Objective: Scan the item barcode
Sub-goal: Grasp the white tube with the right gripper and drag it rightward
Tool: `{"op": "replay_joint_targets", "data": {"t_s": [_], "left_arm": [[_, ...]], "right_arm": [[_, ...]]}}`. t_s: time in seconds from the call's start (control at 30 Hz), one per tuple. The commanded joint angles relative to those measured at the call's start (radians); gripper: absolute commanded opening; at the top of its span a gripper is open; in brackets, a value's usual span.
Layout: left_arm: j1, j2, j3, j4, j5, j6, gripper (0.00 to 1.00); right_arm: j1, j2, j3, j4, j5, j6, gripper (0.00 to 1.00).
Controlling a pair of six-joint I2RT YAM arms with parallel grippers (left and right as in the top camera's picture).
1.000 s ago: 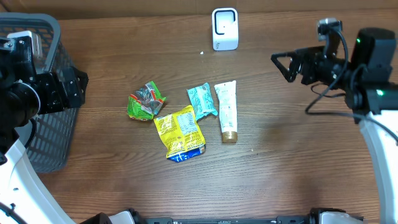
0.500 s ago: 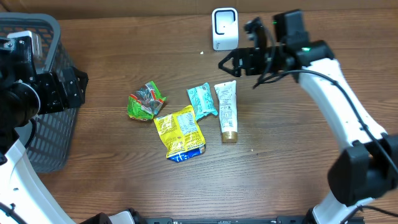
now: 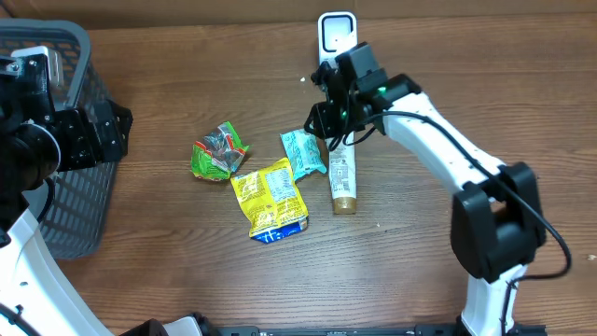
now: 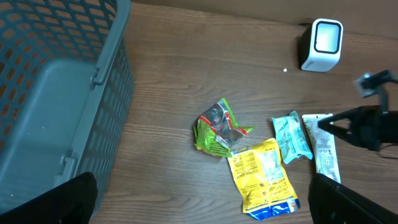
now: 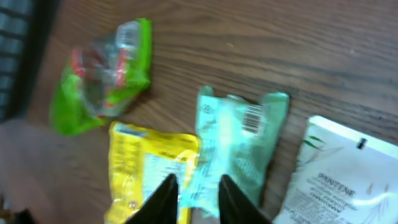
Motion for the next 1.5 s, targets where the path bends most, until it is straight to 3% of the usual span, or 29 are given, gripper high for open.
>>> {"op": "replay_joint_targets", "data": {"t_s": [0.0, 0.1, 0.8, 0.93, 1.13, 1.3, 1.47], "left_arm": [[0.008, -0.003, -0.003, 0.002, 0.014, 0.018, 1.0], [0.008, -0.003, -0.003, 0.002, 0.014, 0.018, 1.0], [0.008, -0.003, -0.003, 0.002, 0.014, 0.018, 1.0], [0.008, -0.003, -0.003, 0.002, 0.014, 0.018, 1.0], [0.008, -0.003, -0.003, 0.002, 0.014, 0.018, 1.0], [0.008, -0.003, -0.003, 0.002, 0.014, 0.018, 1.0], [0.008, -0.003, -0.003, 0.002, 0.014, 0.018, 1.0]], "right_arm": [[-0.002, 0.053, 0.027, 0.011, 0.137, 0.137, 0.16], [-0.002, 0.08, 0.027, 0.013, 0.179, 0.235, 0.14], [-0.019, 0.164, 0.019, -0.062, 0.273, 0.237, 0.08], [-0.048, 0.162, 0.063, -0.143, 0.339, 0.238, 0.04], [-0.116, 0.162, 0.179, -0.406, 0.569, 0.22, 0.04], [-0.203, 0.162, 0.198, -0.613, 0.493, 0.096, 0.04], [-0.245, 0.107, 0.199, -0.668, 0.175, -0.107, 0.04]]}}
